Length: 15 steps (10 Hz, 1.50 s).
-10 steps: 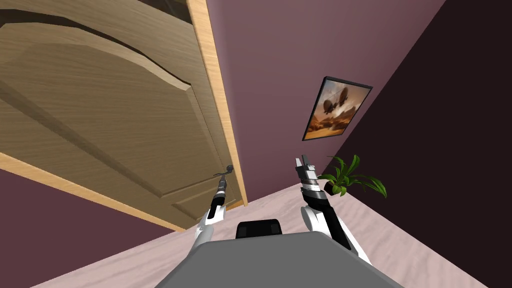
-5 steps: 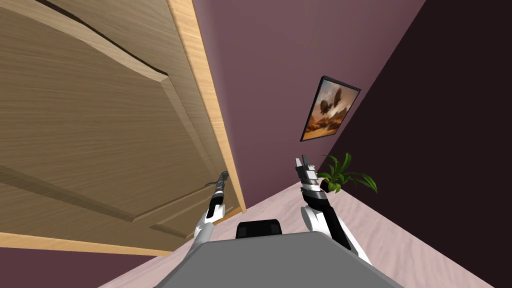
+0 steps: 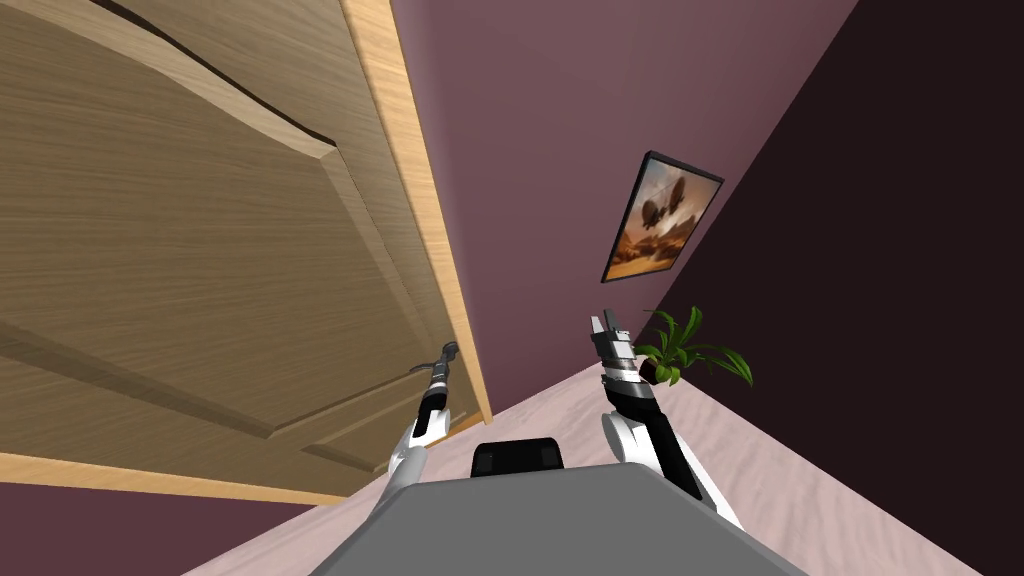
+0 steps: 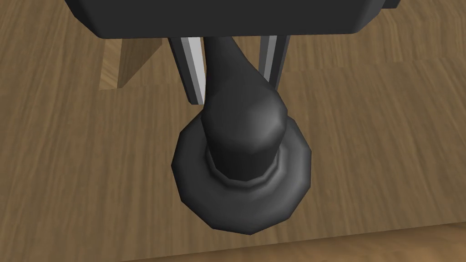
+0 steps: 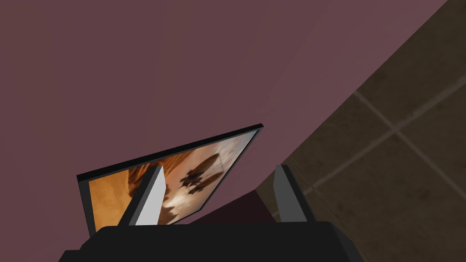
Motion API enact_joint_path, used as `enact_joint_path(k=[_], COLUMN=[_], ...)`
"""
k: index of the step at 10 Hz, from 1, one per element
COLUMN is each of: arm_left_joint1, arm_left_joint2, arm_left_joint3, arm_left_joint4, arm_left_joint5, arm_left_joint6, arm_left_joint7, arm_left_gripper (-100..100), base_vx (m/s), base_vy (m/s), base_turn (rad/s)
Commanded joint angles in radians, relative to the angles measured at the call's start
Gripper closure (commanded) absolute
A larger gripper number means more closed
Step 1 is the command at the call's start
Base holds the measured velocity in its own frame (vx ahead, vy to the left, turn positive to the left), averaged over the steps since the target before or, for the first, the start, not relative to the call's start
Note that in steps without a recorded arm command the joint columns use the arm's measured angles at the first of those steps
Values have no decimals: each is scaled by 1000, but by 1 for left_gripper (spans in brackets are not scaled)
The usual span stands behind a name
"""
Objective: Push the door open
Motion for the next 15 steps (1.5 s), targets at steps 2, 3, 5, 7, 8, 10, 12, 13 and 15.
enact_joint_path(k=[2, 3, 5, 7, 8, 10, 12, 13, 15], arm_left_joint1=[-11, -12, -21, -33, -37, -52, -61, -64, -71], arm_left_joint2=[8, 9, 16, 25, 28, 38, 45, 47, 52], arm_left_joint3=[15, 17, 29, 45, 51, 71, 83, 87, 97], arm_left_joint4=[23, 26, 44, 68, 78, 108, 126, 132, 147], arm_left_joint5=[30, 34, 57, 90, 102, 141, 166, 174, 192], arm_left_joint6=[-20, -23, -39, -60, -69, -96, -112, -118, -130], arm_left_joint7=[-18, -21, -35, -55, -63, -87, -102, -107, -119], arm_left_gripper=[100, 100, 100, 100, 100, 100, 100, 100, 100], base_vx=[-11, -43, -16, -40, -48, -31, -34, -31, -18], base_vy=[42, 116, 57, 125, 144, 127, 108, 51, 37], base_turn=[-53, -153, -76, -109, -106, -153, -113, -65, -68])
